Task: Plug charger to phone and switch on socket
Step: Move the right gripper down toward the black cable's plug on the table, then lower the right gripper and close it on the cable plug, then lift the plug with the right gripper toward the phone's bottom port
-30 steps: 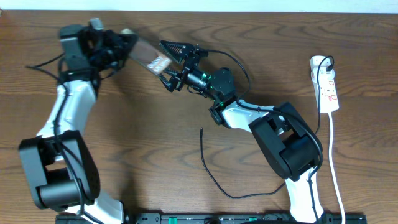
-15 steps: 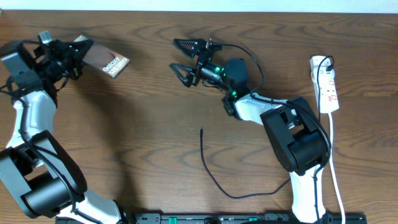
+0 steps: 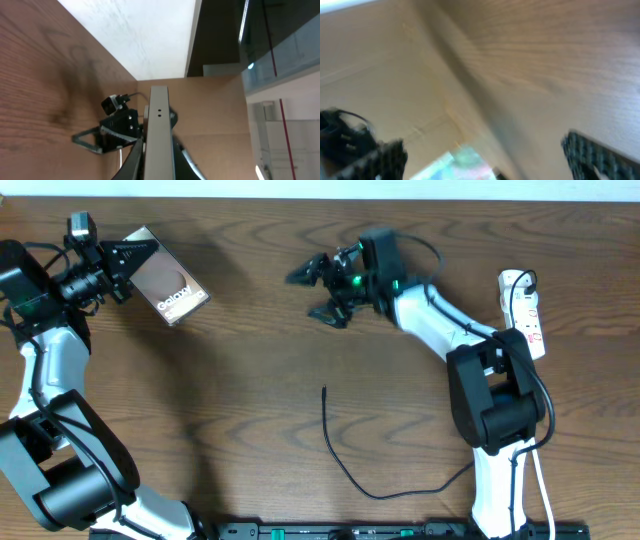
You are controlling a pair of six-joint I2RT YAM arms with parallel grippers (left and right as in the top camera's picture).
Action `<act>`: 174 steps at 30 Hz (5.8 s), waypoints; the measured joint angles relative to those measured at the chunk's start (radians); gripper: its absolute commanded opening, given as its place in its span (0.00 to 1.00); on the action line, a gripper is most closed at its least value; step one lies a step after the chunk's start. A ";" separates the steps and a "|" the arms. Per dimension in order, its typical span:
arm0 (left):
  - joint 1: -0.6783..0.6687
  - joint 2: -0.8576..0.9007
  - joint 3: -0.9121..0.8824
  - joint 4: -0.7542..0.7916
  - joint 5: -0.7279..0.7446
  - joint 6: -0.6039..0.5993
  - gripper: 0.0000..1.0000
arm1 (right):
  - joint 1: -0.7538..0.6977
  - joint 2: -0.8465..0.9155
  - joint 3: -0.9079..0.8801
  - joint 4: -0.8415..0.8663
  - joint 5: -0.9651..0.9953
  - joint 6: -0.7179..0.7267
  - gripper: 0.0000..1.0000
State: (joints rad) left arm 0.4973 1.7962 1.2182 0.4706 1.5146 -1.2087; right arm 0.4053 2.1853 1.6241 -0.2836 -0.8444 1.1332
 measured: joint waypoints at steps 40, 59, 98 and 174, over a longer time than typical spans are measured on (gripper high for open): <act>0.000 0.000 0.000 0.003 0.029 0.054 0.07 | 0.351 -0.015 0.000 -0.813 0.682 -0.276 0.96; 0.000 0.000 0.000 0.003 0.029 0.065 0.08 | 0.373 -0.015 -0.052 -0.745 0.704 -0.220 0.59; 0.000 0.000 0.000 0.003 0.029 0.084 0.07 | 0.373 -0.019 -0.054 -0.703 0.711 -0.217 0.24; 0.000 0.000 0.000 0.003 0.029 0.084 0.07 | 0.381 -0.060 -0.161 -0.628 0.481 -0.308 0.01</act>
State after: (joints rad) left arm 0.4973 1.7962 1.2186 0.4736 1.5433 -1.1252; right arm 0.7864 2.1254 1.4631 -0.9112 -0.3630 0.8249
